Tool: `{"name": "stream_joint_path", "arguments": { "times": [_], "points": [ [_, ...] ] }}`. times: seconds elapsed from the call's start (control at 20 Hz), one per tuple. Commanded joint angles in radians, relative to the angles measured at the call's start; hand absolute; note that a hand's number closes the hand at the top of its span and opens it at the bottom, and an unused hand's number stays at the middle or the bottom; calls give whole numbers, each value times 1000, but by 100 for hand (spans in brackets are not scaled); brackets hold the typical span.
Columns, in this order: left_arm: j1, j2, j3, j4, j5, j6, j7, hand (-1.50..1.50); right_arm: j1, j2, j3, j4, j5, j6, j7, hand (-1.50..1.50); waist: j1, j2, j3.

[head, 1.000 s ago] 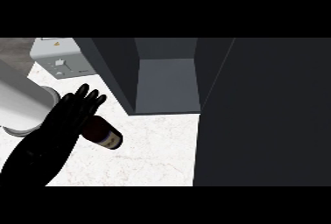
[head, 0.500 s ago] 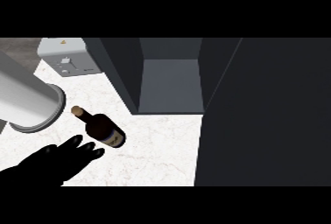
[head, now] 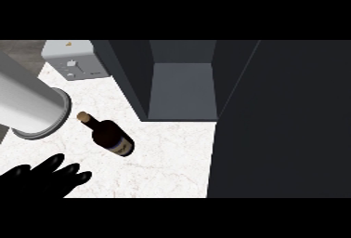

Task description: Pick up the wine, place it into the cabinet and close the cabinet

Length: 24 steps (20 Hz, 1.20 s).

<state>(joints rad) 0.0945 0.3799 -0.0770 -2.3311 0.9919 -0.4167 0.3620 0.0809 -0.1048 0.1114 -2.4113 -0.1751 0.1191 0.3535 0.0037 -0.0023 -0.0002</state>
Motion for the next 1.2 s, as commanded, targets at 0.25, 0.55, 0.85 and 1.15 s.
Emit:
{"name": "stream_joint_path", "arguments": {
  "times": [0.25, 0.55, 0.85, 1.15],
  "points": [
    [5, -11, -3, -193, 48, 138, 66, -150, -109, -4, -33, -62, -36, -59, 135, -150, 5, -1, 0],
    [-58, -25, 17, -122, 2, 190, 65, -150, -79, -38, -86, -107, -113, -26, 175, -150, -4, 0, 0],
    [4, 18, 134, -98, 123, 159, 109, -150, -89, 14, 1, -103, -11, -64, 168, -150, 1, 0, 0],
    [-17, -37, 143, 7, -1, 118, 69, -150, -41, -2, -7, -196, -27, -52, 211, -150, -8, -1, 0]
  ]
}}
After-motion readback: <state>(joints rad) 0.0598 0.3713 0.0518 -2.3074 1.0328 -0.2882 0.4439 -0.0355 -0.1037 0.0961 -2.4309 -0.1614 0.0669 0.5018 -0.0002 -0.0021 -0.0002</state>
